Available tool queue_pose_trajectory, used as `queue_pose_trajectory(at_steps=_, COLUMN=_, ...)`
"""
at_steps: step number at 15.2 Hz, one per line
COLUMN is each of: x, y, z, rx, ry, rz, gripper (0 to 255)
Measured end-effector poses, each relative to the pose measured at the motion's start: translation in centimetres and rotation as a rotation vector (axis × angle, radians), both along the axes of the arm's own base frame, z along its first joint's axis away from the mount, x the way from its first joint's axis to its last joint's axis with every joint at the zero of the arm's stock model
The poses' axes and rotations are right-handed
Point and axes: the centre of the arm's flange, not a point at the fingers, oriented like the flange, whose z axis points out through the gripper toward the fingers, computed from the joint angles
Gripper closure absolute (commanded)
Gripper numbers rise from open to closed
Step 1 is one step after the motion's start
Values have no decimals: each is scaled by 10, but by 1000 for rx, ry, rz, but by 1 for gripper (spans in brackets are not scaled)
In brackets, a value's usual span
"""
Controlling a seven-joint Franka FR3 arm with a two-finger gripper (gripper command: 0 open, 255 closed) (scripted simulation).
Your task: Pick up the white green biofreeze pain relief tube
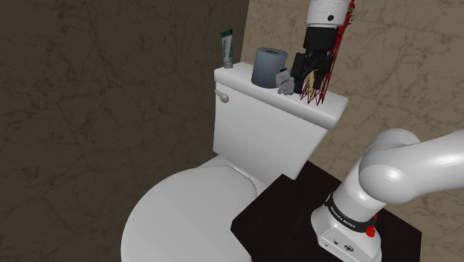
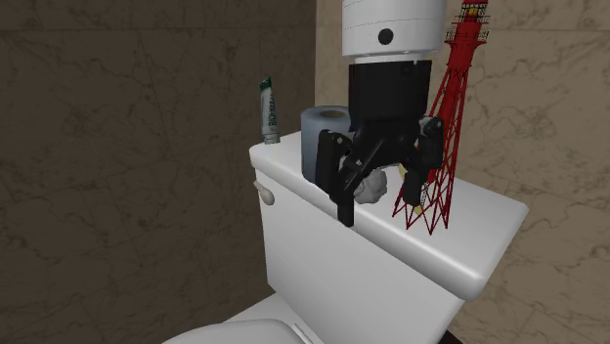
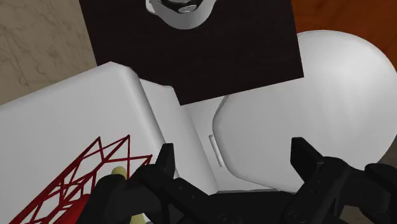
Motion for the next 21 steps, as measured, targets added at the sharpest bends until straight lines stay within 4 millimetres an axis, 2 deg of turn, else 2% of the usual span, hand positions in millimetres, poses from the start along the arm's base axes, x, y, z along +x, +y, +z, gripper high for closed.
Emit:
queue_pose_trajectory(at_steps=2, x=3, y=0, z=-3, rx=-6, ry=-11, rz=-6, gripper=0)
queue_pose_trajectory(at_steps=5, x=23, y=7, z=-15, rx=-36, ry=-78, rz=-39, gripper=0)
queue_pose_trajectory(at_steps=17, x=132, y=19, z=-47, rx=-177, ry=-400, rz=-193, gripper=0)
queue_pose_trajectory(at_steps=21, x=167, y=22, z=-49, rx=-224, ry=-511, rz=-243, gripper=0)
